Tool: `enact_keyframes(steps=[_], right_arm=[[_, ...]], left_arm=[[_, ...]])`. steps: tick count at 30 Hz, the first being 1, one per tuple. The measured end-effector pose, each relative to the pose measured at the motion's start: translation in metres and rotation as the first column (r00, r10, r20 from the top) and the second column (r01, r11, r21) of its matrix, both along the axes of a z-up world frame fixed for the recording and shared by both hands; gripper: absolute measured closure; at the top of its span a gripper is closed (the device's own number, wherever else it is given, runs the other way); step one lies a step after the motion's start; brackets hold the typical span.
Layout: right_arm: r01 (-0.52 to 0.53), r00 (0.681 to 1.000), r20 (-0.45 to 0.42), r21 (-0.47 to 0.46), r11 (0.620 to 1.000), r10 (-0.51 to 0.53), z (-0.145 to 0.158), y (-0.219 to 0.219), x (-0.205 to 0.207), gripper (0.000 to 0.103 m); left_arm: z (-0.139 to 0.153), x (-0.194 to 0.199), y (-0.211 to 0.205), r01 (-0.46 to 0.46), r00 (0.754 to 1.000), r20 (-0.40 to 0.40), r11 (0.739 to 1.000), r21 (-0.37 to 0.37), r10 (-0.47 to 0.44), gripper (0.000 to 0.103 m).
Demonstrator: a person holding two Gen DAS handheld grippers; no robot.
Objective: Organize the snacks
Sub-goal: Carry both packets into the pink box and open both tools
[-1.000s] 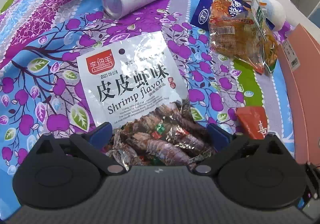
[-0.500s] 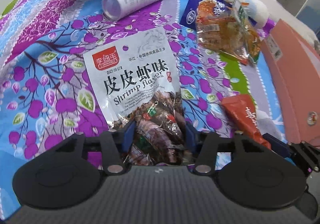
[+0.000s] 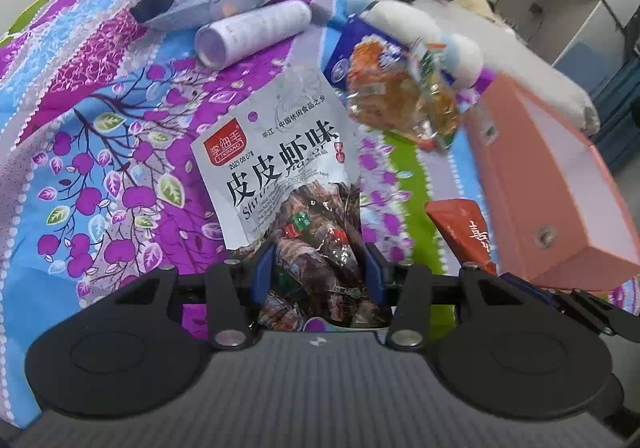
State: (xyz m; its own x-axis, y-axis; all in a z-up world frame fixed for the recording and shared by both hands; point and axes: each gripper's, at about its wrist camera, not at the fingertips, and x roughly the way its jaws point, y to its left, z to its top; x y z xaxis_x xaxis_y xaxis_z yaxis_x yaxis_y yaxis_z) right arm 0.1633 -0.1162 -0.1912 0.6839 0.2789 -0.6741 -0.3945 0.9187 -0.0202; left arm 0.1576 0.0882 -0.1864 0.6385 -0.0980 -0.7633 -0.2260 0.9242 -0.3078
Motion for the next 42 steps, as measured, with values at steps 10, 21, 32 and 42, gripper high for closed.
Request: enact_keyframes(steps=[10,21,32,42], right_arm=[[0.037,0.998,0.054,0.047,0.998,-0.039,0.051,-0.025,-0.017,0.058],[0.074,0.986,0.143,0.11,0.991,-0.09,0.112,-0.047,-0.021,0.058],[0.137,0.963,0.212,0.148,0.979,-0.167,0.166,-0.091,0.0,0.058],[0.204,0.946,0.222,0.155,0.966,-0.236,0.172,-0.143,0.037,0.058]], left_arm=[[0.057,-0.018,-0.023,0.034,0.995,0.093,0.999,-0.014,-0.033,0.051],[0.118,-0.017,-0.058,0.113,0.978,0.177,0.993,-0.016,-0.109,0.051],[0.177,0.025,-0.104,0.2,0.946,0.264,0.98,-0.025,-0.186,0.051],[0.19,0.084,-0.169,0.288,0.923,0.269,0.957,-0.008,-0.276,0.051]])
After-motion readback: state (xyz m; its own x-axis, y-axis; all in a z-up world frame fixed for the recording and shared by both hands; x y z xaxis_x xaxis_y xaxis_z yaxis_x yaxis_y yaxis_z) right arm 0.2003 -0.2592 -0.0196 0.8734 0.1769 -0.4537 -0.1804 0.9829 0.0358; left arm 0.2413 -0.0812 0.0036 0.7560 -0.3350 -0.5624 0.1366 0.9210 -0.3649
